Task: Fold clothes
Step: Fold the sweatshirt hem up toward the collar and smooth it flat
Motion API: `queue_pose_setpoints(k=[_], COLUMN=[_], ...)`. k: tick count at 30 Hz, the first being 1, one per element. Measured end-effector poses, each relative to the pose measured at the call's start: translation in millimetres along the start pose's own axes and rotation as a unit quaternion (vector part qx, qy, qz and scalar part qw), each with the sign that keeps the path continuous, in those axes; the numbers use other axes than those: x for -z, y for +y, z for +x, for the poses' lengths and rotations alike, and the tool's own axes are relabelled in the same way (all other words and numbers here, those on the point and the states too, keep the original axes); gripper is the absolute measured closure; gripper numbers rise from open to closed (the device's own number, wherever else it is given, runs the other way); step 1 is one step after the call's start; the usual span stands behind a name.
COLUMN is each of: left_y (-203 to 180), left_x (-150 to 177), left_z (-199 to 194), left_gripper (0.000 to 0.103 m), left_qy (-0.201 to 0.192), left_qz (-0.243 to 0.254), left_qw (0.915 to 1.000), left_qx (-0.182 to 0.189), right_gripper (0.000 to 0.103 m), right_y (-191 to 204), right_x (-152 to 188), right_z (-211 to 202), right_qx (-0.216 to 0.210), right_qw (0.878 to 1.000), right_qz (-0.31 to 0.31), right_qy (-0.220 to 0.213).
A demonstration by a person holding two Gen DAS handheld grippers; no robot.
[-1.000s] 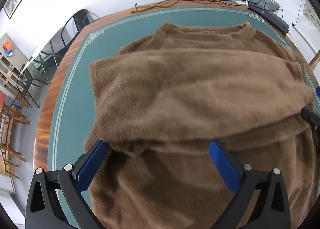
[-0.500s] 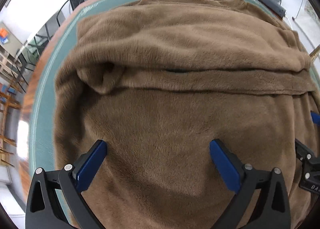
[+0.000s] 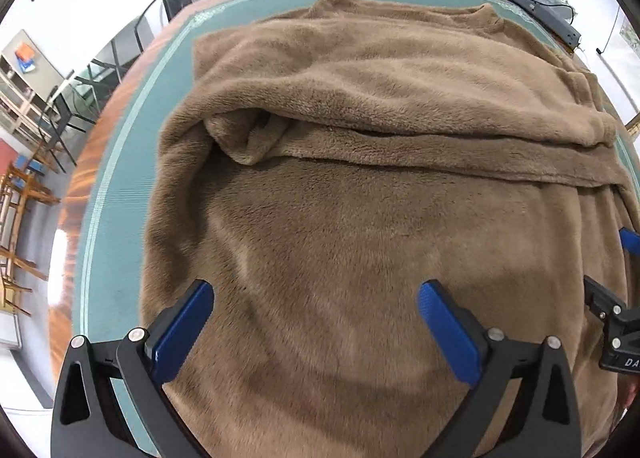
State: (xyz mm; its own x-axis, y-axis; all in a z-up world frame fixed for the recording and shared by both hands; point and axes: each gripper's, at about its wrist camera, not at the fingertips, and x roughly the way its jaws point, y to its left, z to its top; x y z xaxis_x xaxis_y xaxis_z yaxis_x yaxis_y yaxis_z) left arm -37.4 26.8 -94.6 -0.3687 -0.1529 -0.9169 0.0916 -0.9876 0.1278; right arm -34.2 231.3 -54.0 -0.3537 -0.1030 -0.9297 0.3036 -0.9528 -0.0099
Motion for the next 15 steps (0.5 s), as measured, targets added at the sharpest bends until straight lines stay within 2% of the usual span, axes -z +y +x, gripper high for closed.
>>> queue_pose_setpoints(k=[12, 15], left_y=[-7, -4], left_x=[24, 23], left_z=[-50, -58], left_gripper=[0.000, 0.000], left_qy=[-0.039, -0.050], left_qz=[-0.028, -0.033], left_qw=[0.9988, 0.9982], left_qx=[0.004, 0.012], right_gripper=[0.001, 0.001], right_y=[19, 29], right_x=[18, 26], right_z=[-62, -69], right_qx=[-0.047, -0.046], right_qw=[0.997, 0.995], right_qz=[-0.031, -0.050], right_qy=[-0.055, -0.069])
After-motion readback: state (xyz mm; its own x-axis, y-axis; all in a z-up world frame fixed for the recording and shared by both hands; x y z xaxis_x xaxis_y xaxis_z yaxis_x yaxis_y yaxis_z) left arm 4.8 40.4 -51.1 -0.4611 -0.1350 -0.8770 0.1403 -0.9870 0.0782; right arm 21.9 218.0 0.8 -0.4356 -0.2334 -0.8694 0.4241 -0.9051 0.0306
